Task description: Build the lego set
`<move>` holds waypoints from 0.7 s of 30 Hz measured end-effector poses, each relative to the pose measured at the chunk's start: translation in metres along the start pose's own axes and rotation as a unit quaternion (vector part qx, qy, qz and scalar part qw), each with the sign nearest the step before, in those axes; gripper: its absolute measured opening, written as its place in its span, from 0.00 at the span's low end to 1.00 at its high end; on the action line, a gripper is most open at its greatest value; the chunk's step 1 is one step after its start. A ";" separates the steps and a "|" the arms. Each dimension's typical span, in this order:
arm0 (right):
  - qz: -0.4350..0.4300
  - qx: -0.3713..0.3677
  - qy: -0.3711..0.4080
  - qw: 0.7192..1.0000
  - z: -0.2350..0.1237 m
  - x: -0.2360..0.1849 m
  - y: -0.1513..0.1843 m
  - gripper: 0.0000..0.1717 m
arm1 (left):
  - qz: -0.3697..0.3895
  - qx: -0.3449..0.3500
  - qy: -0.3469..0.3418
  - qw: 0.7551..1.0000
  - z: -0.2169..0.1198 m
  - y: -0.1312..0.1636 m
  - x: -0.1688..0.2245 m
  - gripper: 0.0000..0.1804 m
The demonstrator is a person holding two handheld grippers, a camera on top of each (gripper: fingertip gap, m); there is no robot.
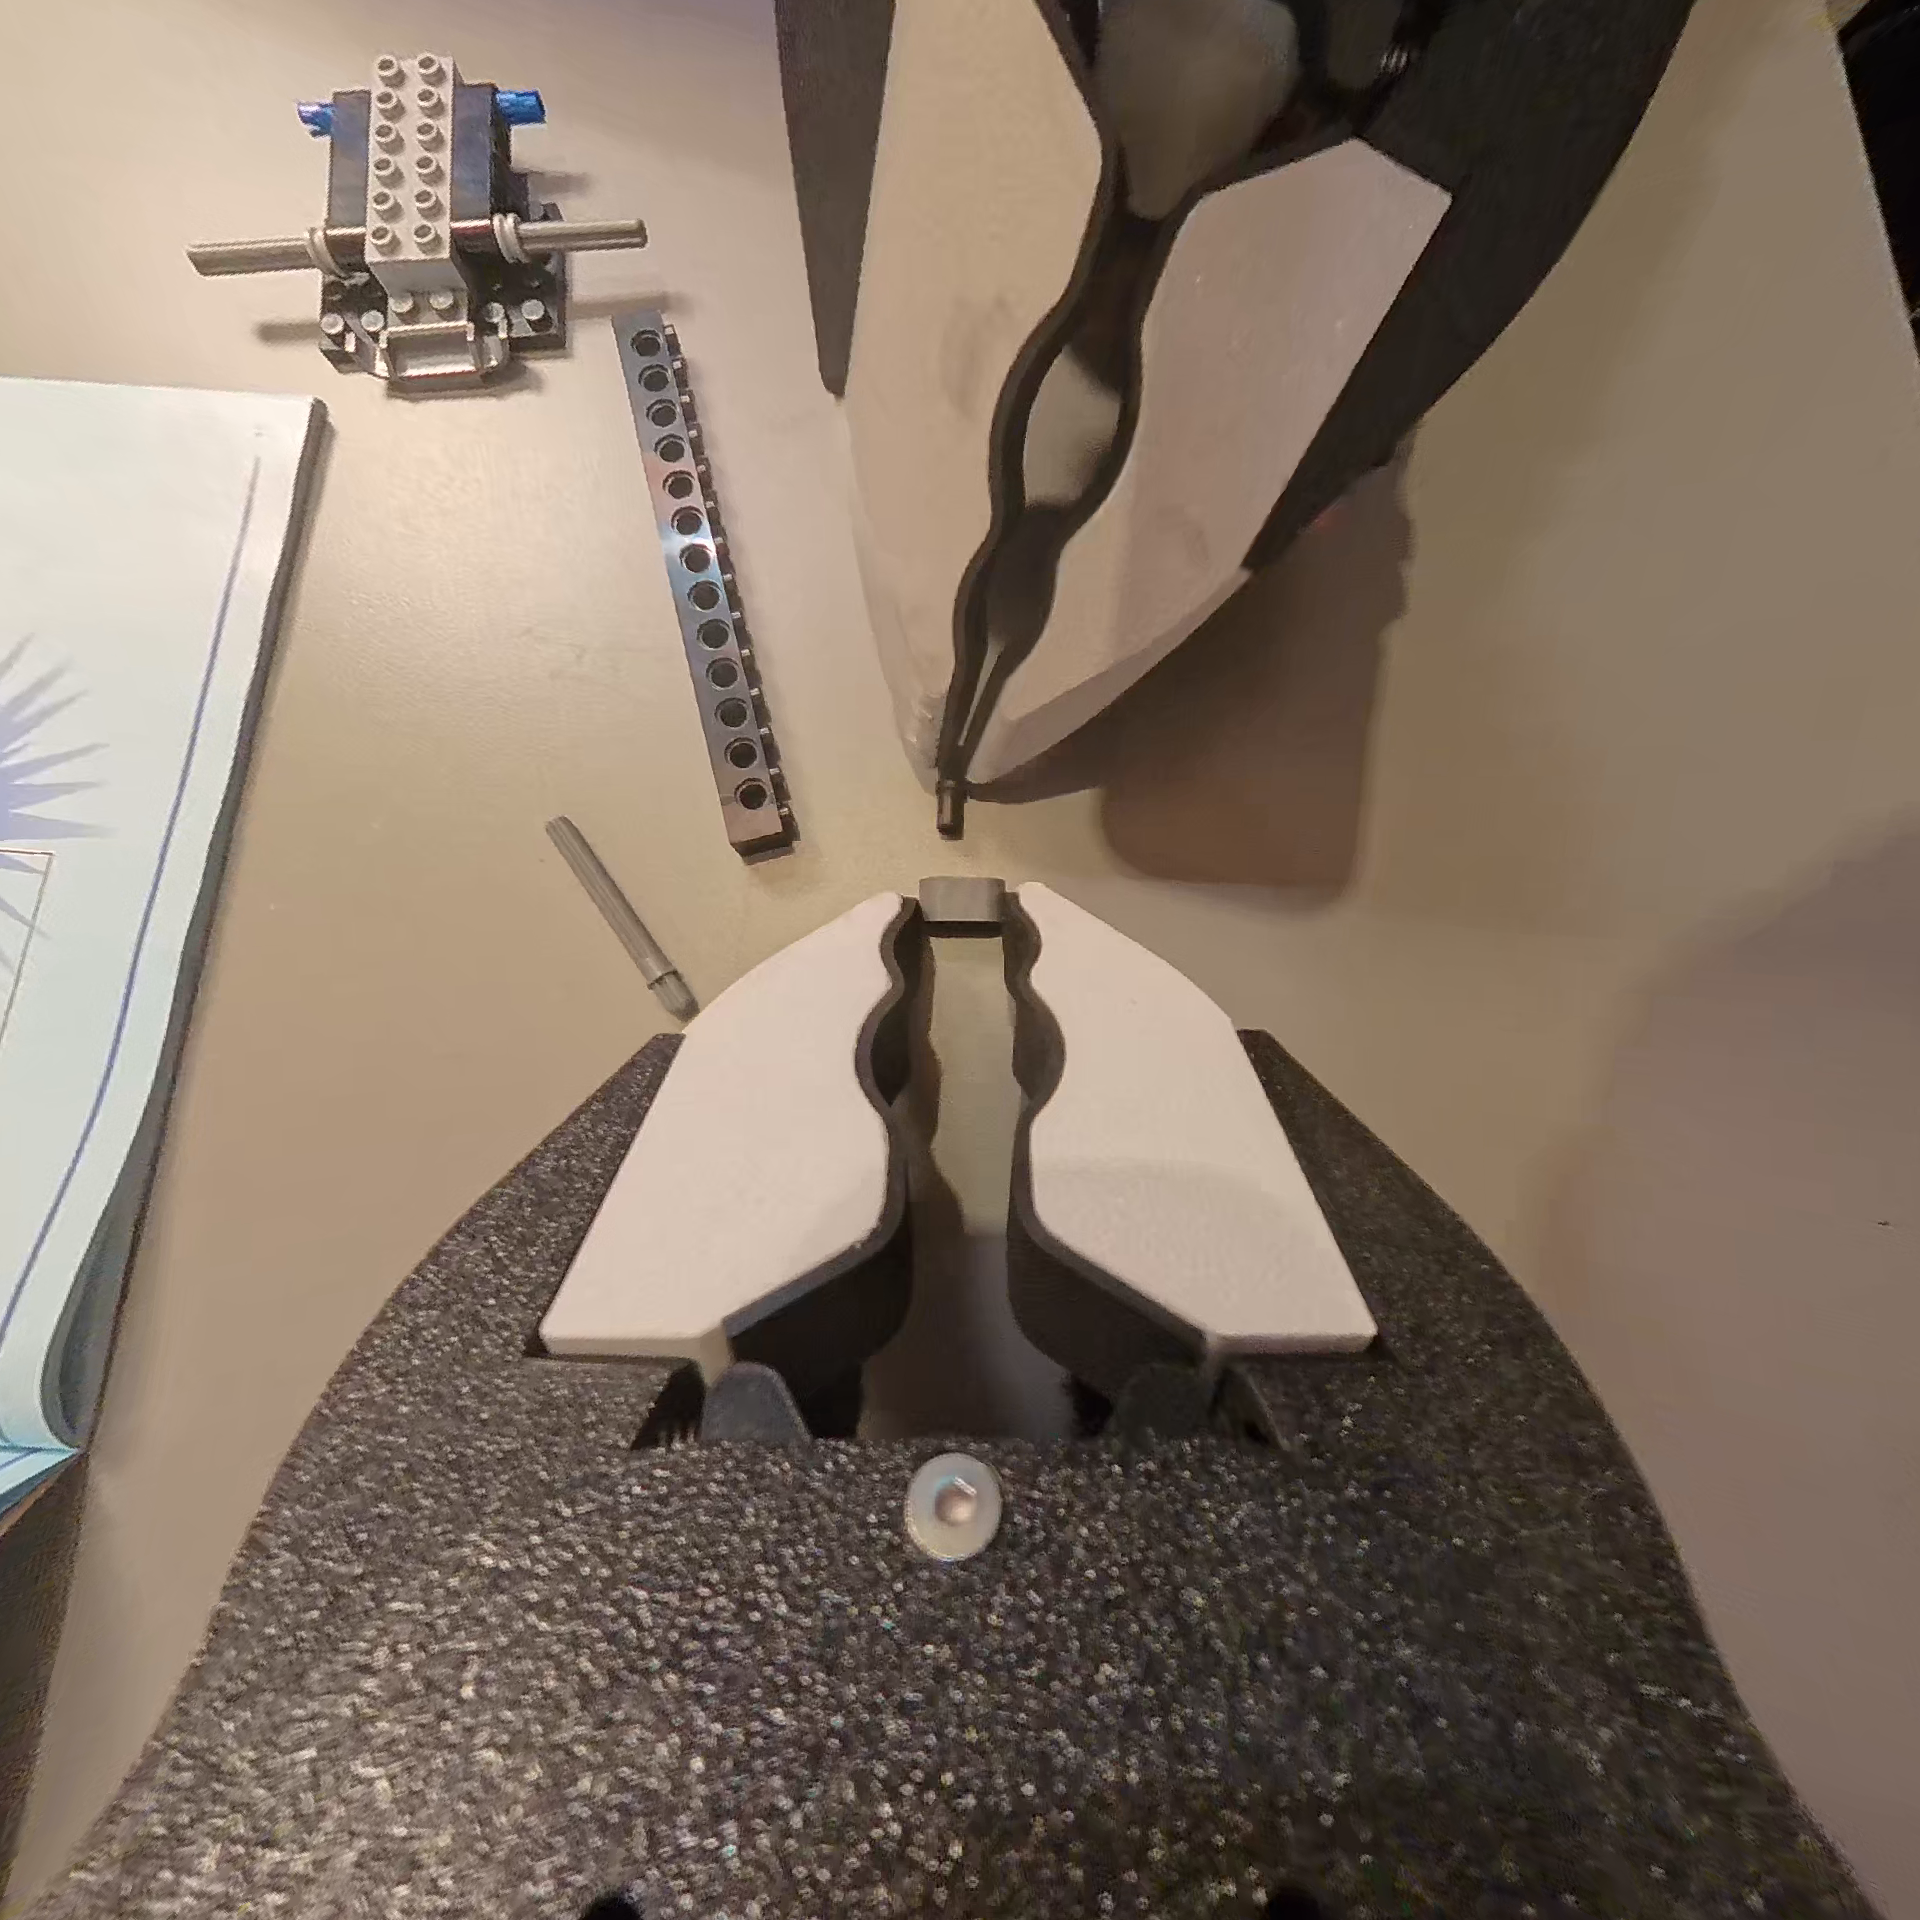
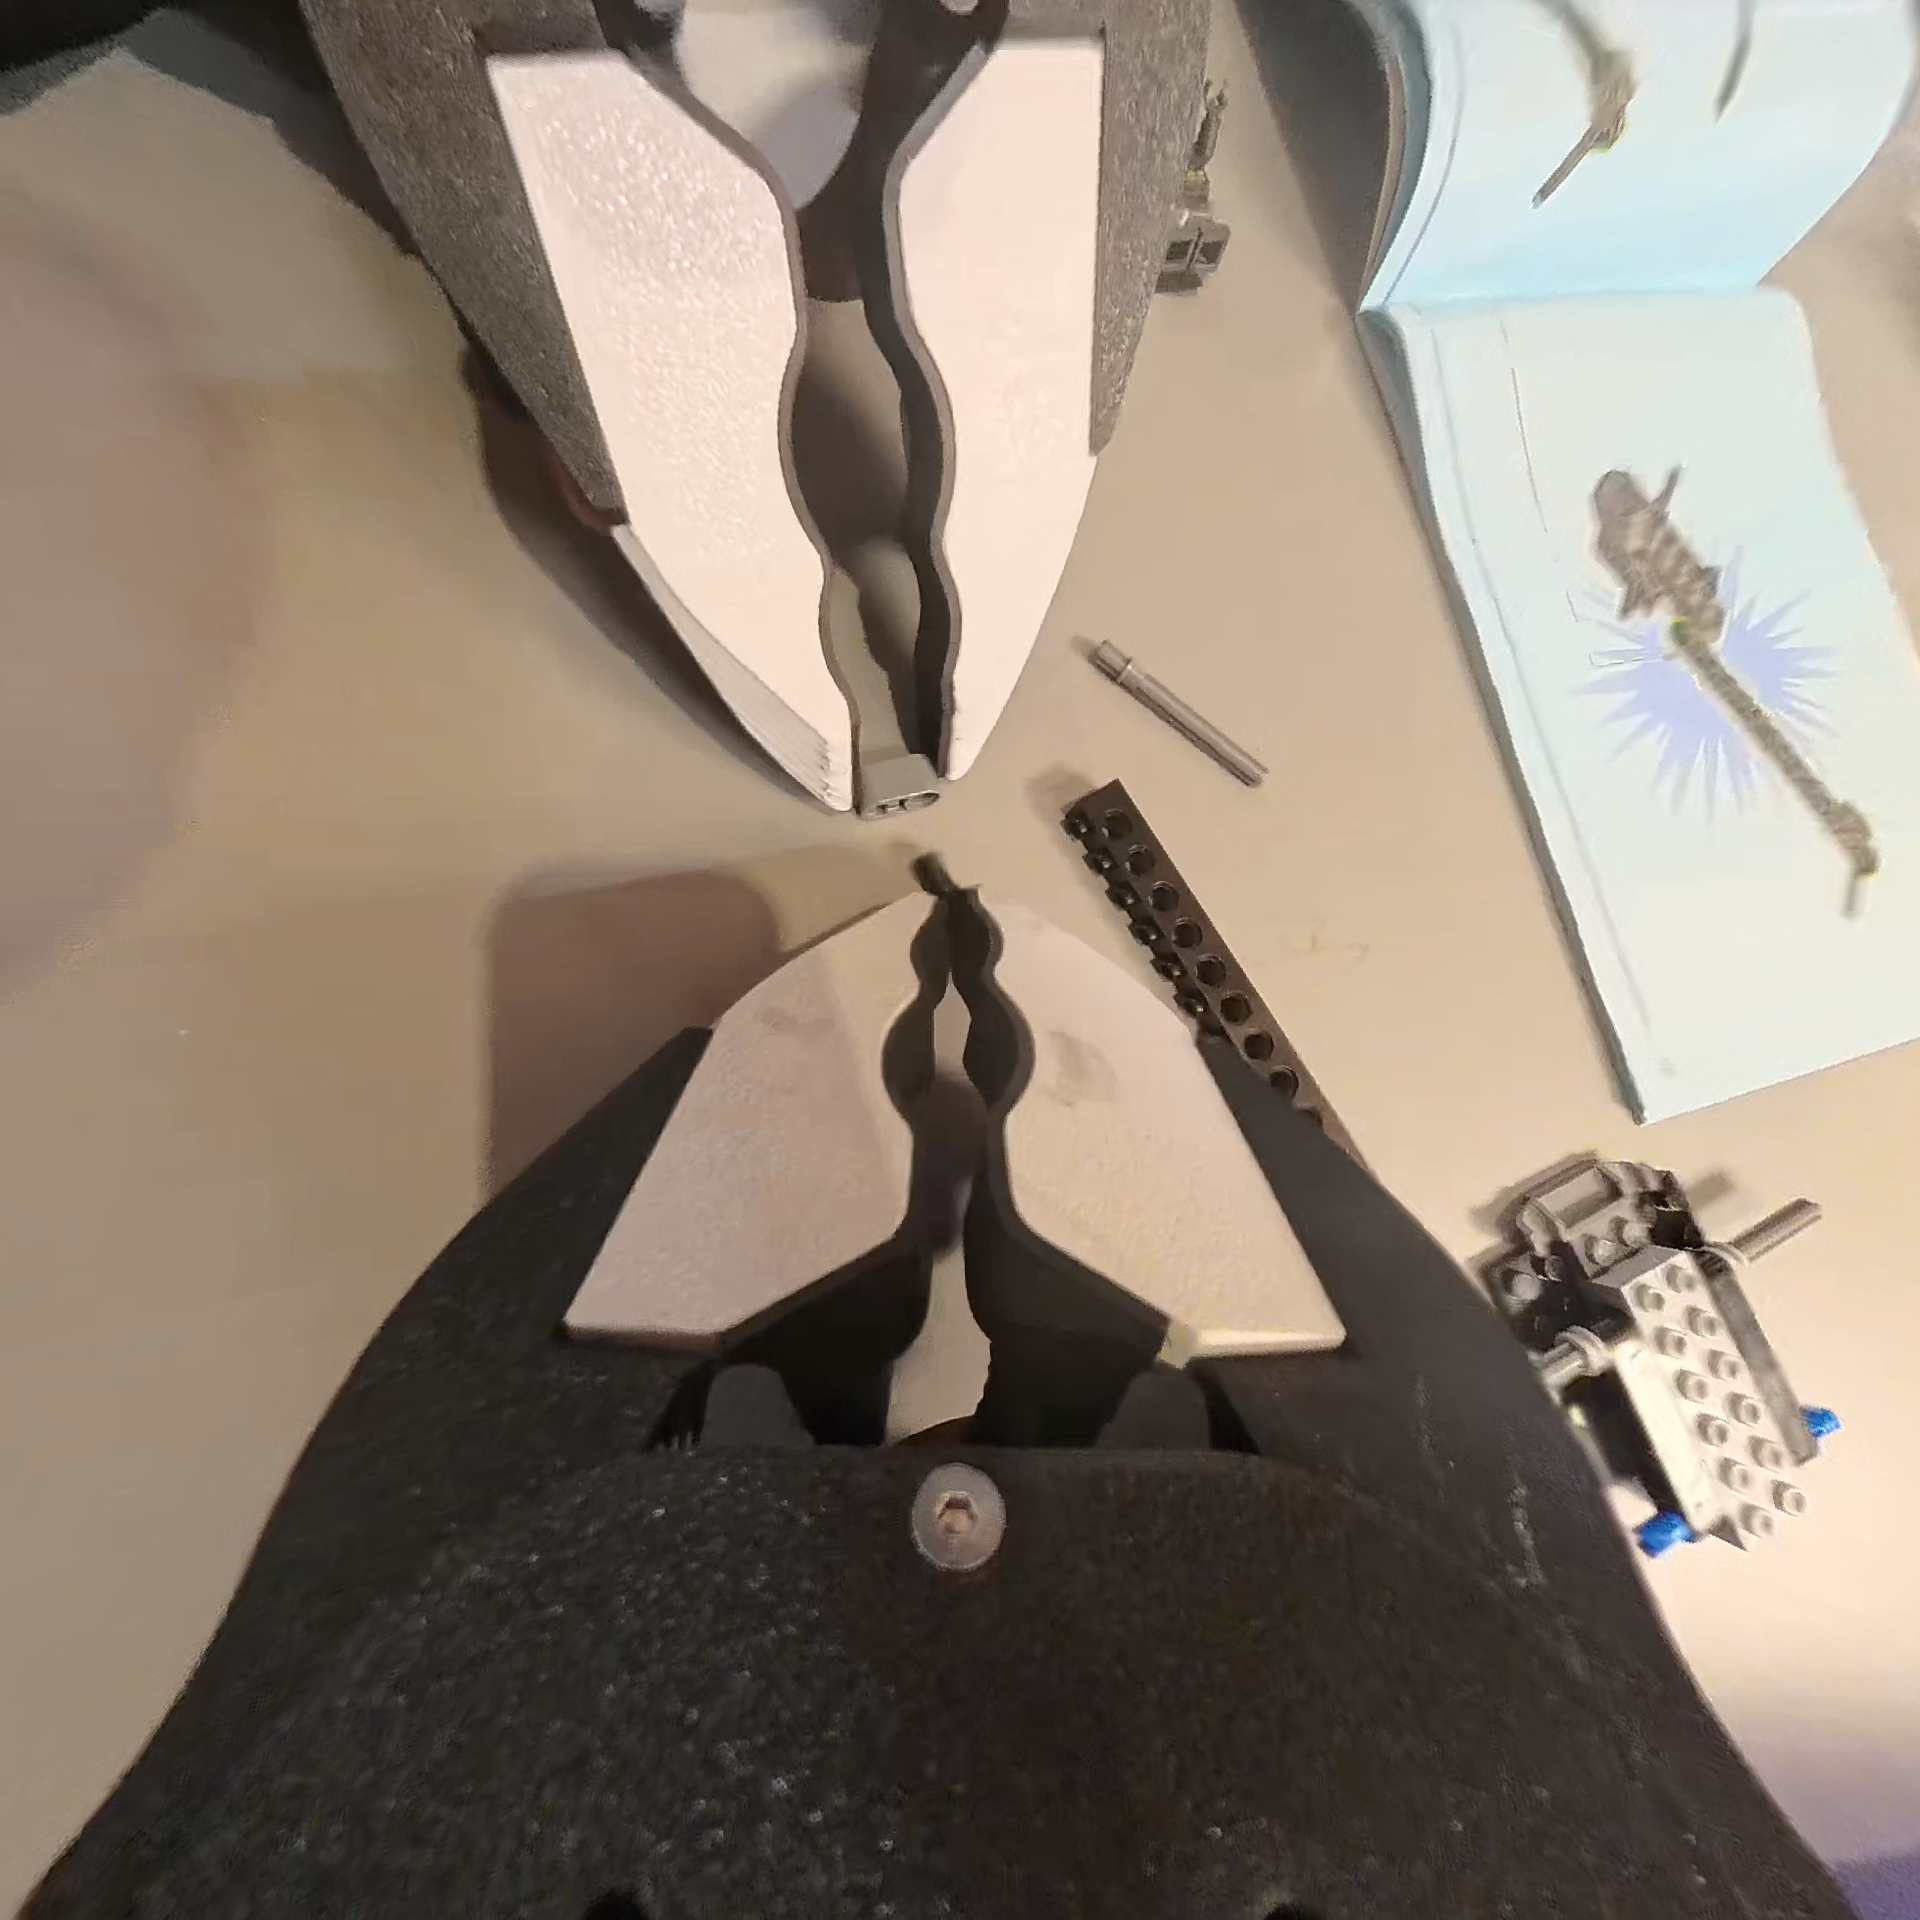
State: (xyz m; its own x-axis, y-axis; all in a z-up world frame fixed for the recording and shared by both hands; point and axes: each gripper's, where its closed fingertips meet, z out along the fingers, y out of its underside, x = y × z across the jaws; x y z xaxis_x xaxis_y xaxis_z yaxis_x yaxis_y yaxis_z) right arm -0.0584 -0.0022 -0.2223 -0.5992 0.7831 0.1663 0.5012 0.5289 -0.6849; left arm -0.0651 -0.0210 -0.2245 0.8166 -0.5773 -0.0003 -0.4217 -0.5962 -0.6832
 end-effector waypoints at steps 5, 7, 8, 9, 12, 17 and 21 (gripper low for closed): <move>-0.052 0.027 0.051 0.997 -0.005 0.005 -0.006 0.00 | 0.014 0.000 -0.013 1.000 0.000 0.000 -0.002 0.08; -0.064 0.041 0.071 0.995 -0.008 0.006 -0.008 0.00 | 0.019 0.000 -0.017 1.000 0.000 0.000 -0.002 0.08; -0.070 0.047 0.084 0.993 -0.010 0.008 -0.009 0.00 | 0.023 -0.001 -0.020 1.000 0.000 0.000 -0.003 0.08; -0.075 0.048 0.095 0.991 -0.011 0.009 -0.009 0.00 | 0.028 -0.002 -0.026 0.999 -0.001 0.000 -0.004 0.08; -0.092 0.038 0.115 0.988 -0.011 0.011 -0.004 0.00 | 0.015 0.004 -0.025 1.000 -0.002 0.001 -0.006 0.08; -0.161 0.060 0.201 0.964 -0.019 0.011 -0.010 0.00 | -0.011 0.035 -0.020 0.999 -0.008 -0.004 -0.009 0.08; -0.202 0.067 0.235 0.948 -0.023 0.004 -0.011 0.01 | -0.006 0.031 -0.040 0.999 -0.008 -0.005 -0.011 0.08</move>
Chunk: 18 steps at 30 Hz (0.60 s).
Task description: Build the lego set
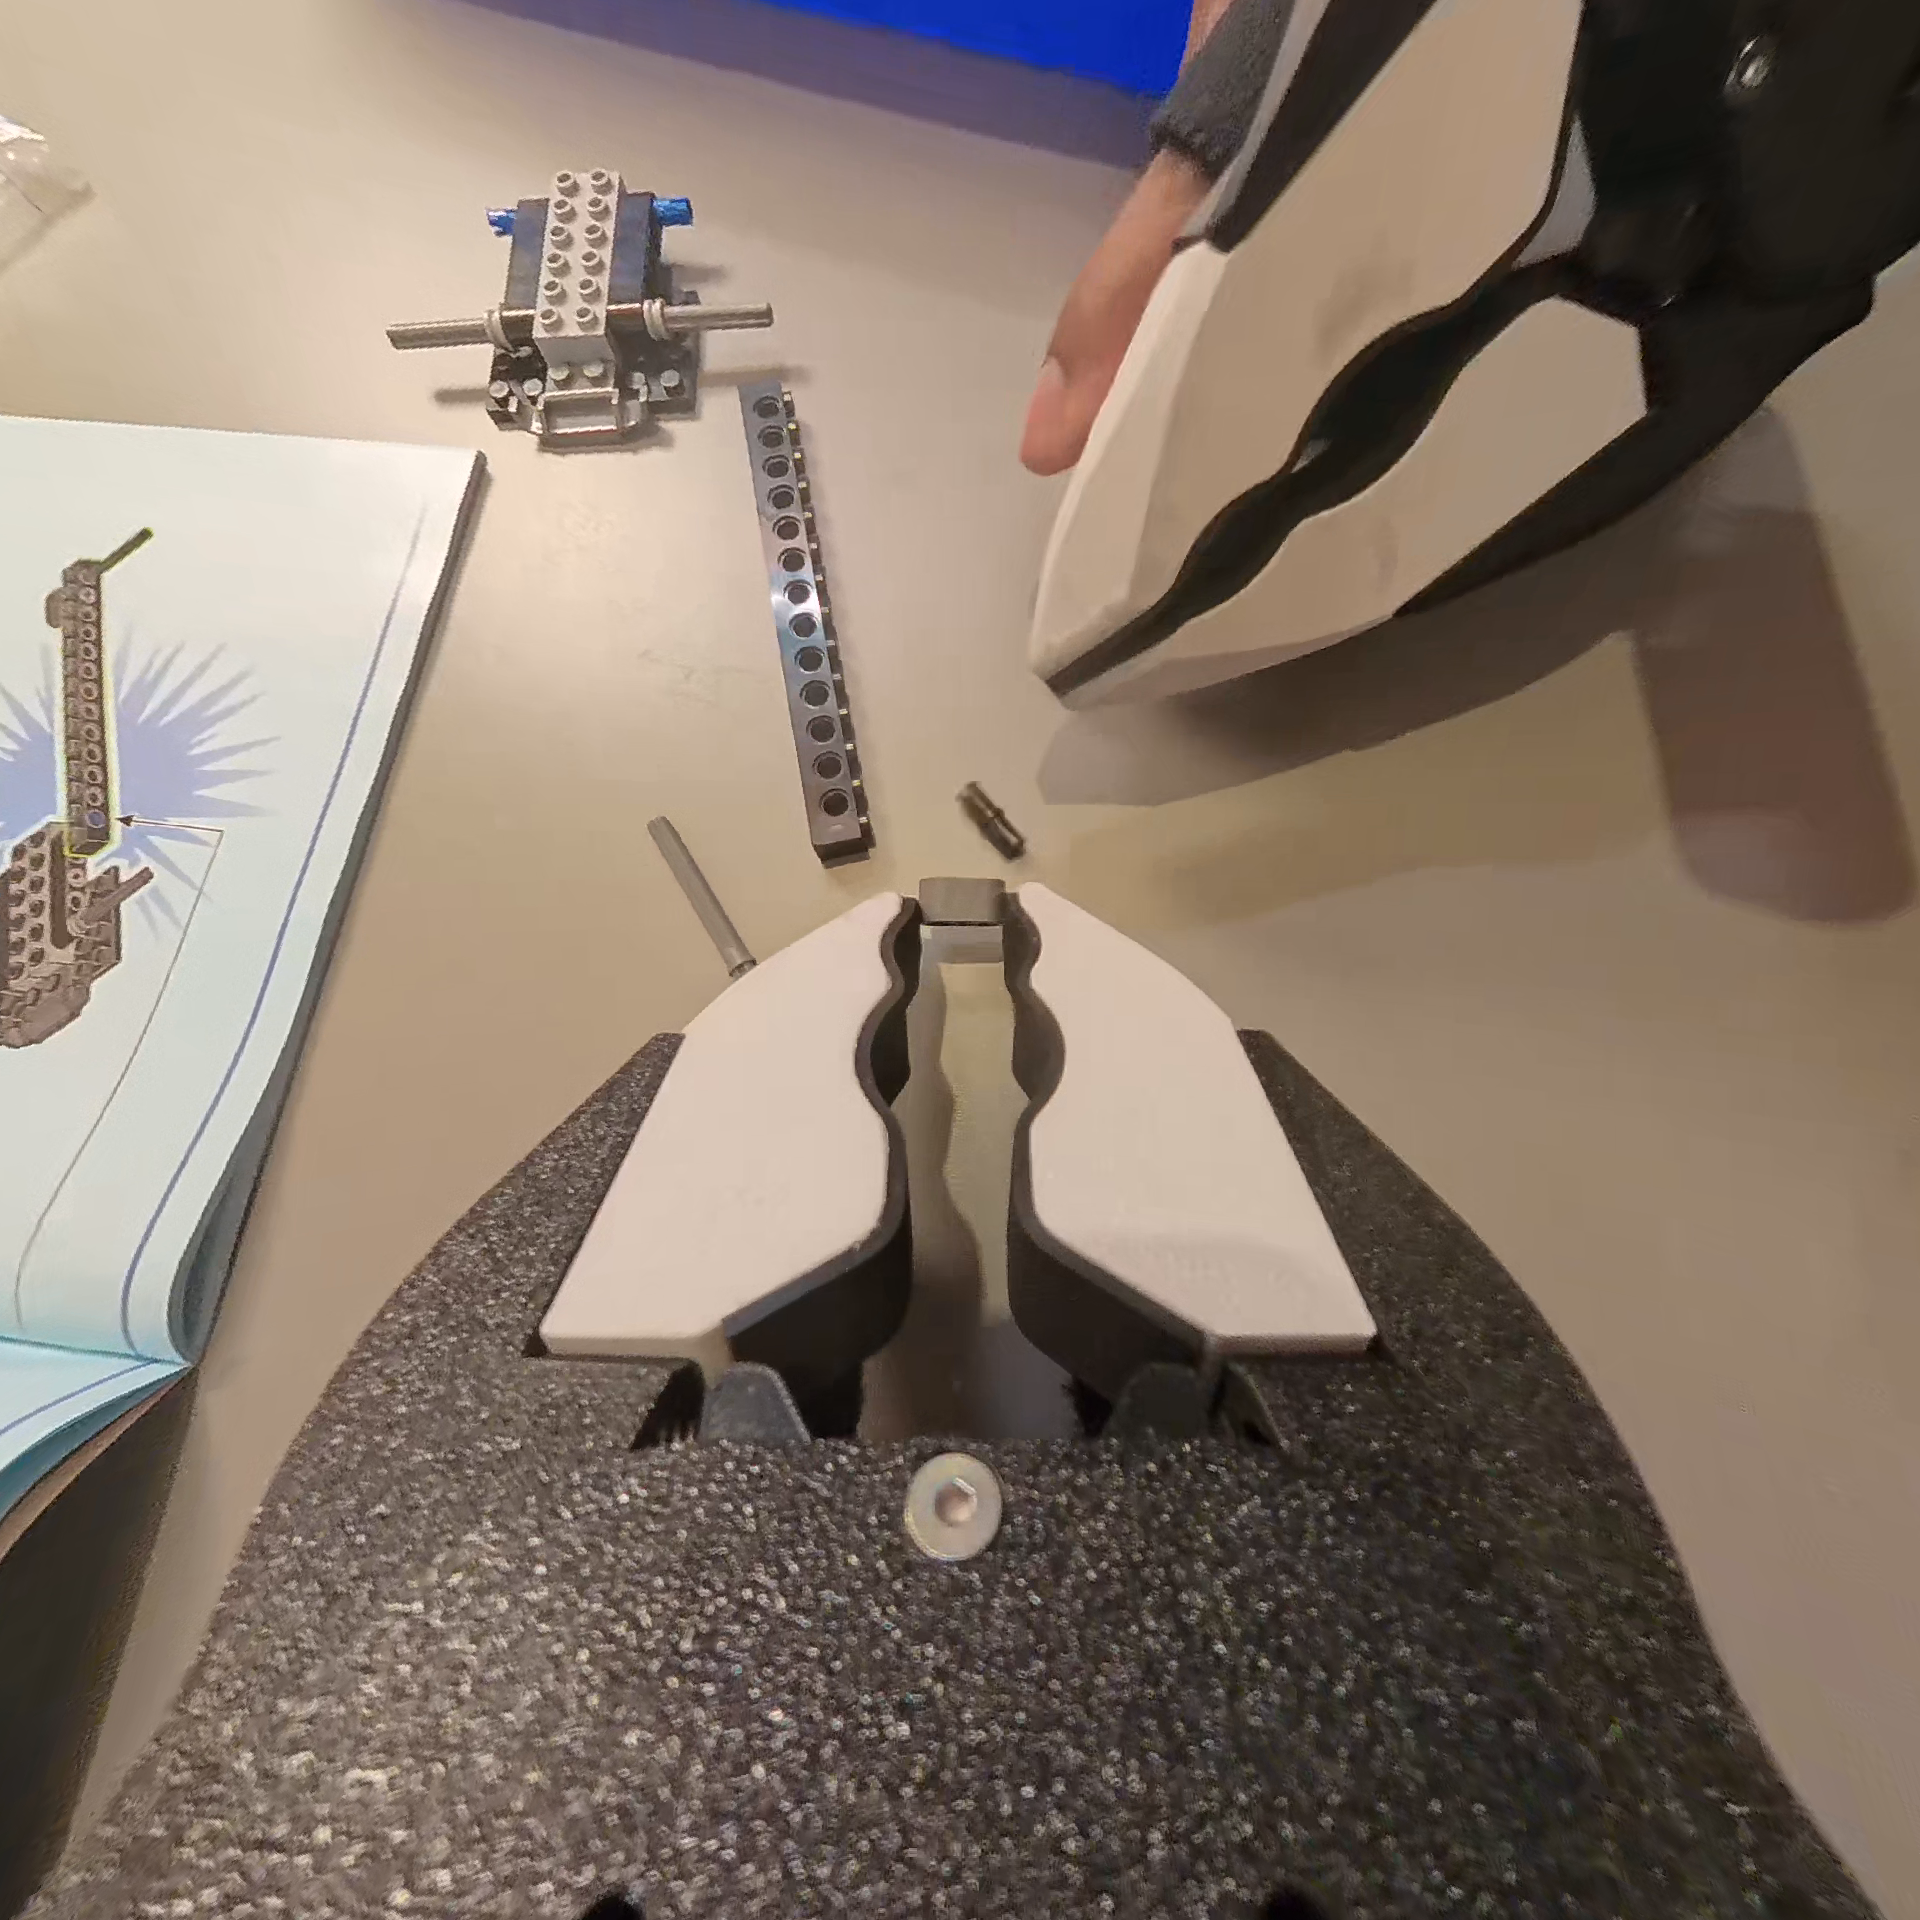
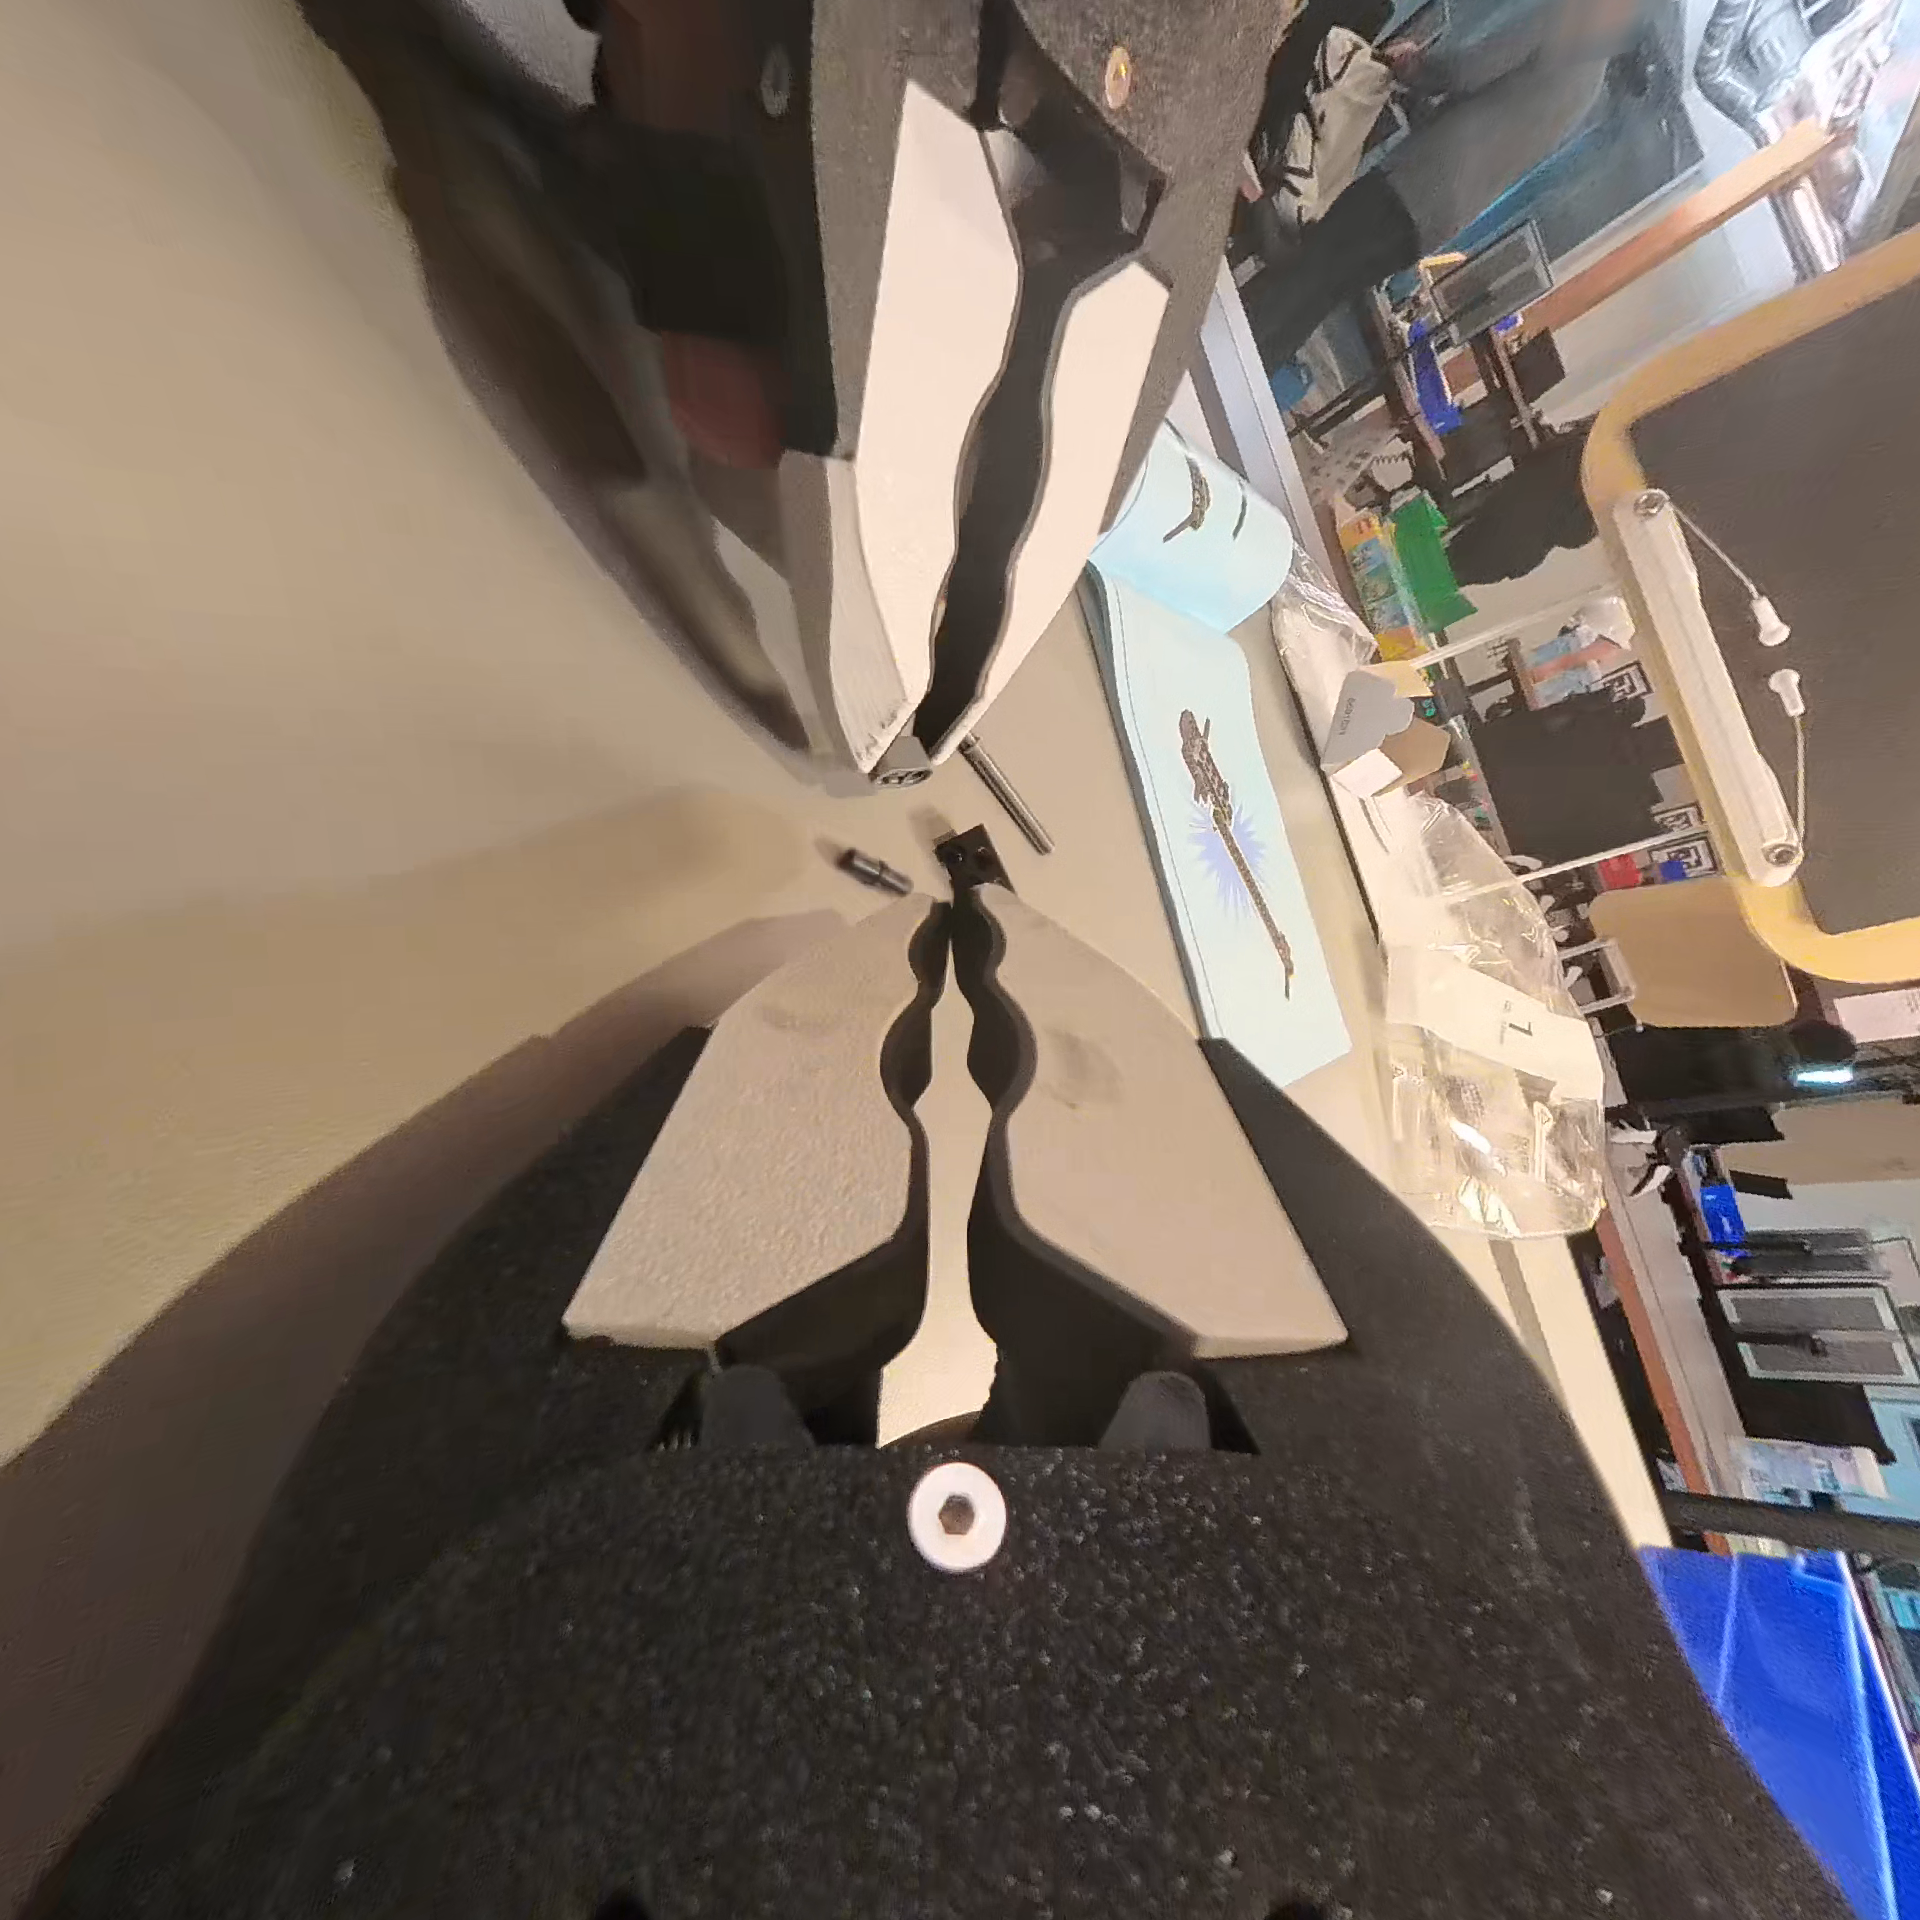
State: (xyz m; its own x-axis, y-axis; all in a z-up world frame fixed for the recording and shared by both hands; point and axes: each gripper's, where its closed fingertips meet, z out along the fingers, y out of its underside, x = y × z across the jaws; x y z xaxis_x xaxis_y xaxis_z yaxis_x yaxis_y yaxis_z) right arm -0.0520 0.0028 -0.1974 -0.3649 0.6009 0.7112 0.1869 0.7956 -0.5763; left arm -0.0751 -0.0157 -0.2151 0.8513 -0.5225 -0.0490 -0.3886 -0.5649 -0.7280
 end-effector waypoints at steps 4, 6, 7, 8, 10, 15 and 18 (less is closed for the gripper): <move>0.041 -0.001 -0.026 0.999 -0.003 0.001 0.002 0.05 | 0.031 -0.013 -0.025 0.999 -0.003 -0.006 0.002 0.08; 0.071 -0.011 -0.058 0.996 -0.001 0.000 0.005 0.09 | 0.039 -0.008 -0.027 0.999 -0.006 -0.010 0.003 0.08; 0.086 -0.019 -0.071 0.994 0.001 0.000 0.008 0.10 | 0.039 -0.008 -0.025 0.999 -0.007 -0.010 0.004 0.08; 0.098 -0.028 -0.087 0.991 0.003 -0.002 0.010 0.11 | 0.037 -0.010 -0.022 0.999 -0.007 -0.009 0.004 0.08; 0.122 -0.040 -0.116 0.985 0.007 -0.004 0.012 0.13 | 0.032 -0.017 -0.013 0.999 -0.005 -0.004 0.004 0.08; 0.166 -0.050 -0.179 0.969 0.014 -0.011 0.009 0.15 | 0.009 -0.029 0.009 0.999 -0.001 0.007 0.003 0.08; 0.182 -0.057 -0.208 0.959 0.016 -0.016 0.006 0.12 | 0.000 -0.034 0.018 0.999 0.003 0.010 0.003 0.08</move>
State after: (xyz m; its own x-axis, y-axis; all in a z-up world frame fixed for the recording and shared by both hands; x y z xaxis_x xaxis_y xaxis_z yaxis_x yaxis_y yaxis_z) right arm -0.0598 -0.0029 -0.2186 -0.5849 0.7761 0.2358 0.4600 0.5568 -0.6916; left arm -0.0756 -0.0208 -0.2242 0.8384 -0.5446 -0.0238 -0.4132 -0.6064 -0.6793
